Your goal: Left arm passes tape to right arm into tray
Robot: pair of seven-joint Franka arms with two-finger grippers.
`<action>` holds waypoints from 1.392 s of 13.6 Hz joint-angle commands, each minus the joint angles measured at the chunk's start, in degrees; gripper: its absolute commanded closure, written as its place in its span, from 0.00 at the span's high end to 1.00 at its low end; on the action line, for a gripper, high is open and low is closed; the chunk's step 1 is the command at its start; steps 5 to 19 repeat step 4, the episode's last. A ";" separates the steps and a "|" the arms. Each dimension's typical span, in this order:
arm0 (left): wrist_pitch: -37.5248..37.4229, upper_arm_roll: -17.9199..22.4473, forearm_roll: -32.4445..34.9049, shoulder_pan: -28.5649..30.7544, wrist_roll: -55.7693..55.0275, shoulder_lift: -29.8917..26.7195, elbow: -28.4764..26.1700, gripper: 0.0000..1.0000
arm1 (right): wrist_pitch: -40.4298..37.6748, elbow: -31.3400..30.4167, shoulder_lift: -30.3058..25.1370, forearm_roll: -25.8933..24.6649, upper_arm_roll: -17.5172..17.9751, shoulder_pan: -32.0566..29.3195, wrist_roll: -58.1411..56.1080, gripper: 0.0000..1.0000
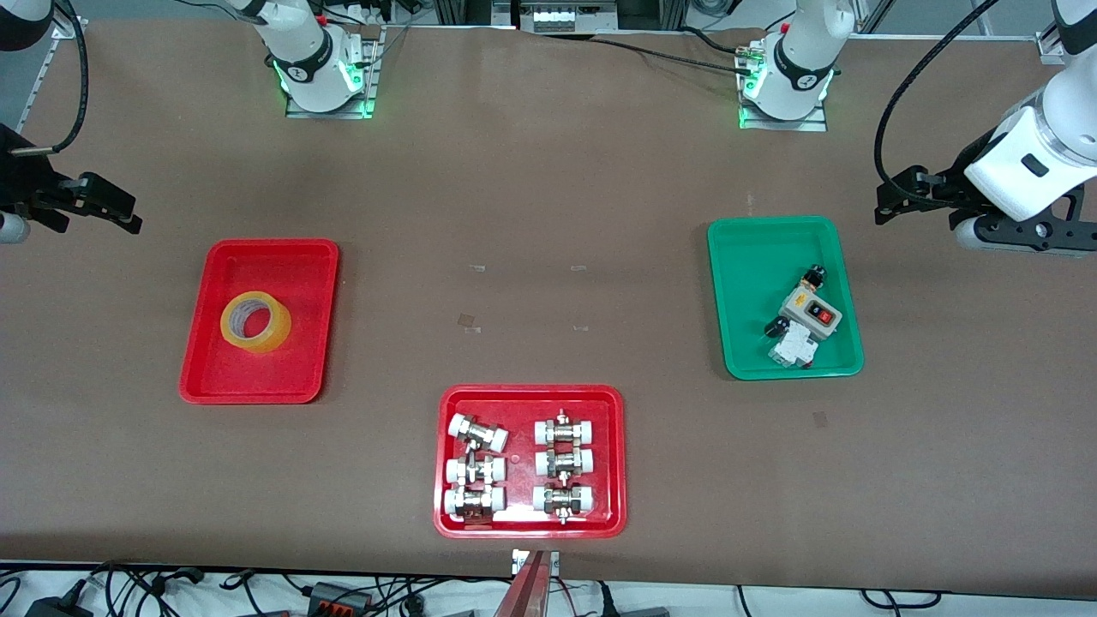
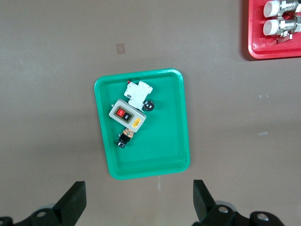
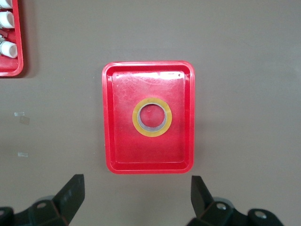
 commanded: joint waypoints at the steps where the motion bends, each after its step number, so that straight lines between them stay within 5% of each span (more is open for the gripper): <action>1: 1.19 -0.20 -0.36 0.53 0.81 -1.07 -0.53 1.00 | -0.12 -1.53 -1.71 0.15 -0.19 0.02 -0.45 1.00; 19: 1.64 -0.47 -0.18 0.18 0.81 -1.07 -0.53 1.00 | -0.12 -1.53 -1.71 0.15 -0.10 0.02 -0.28 1.00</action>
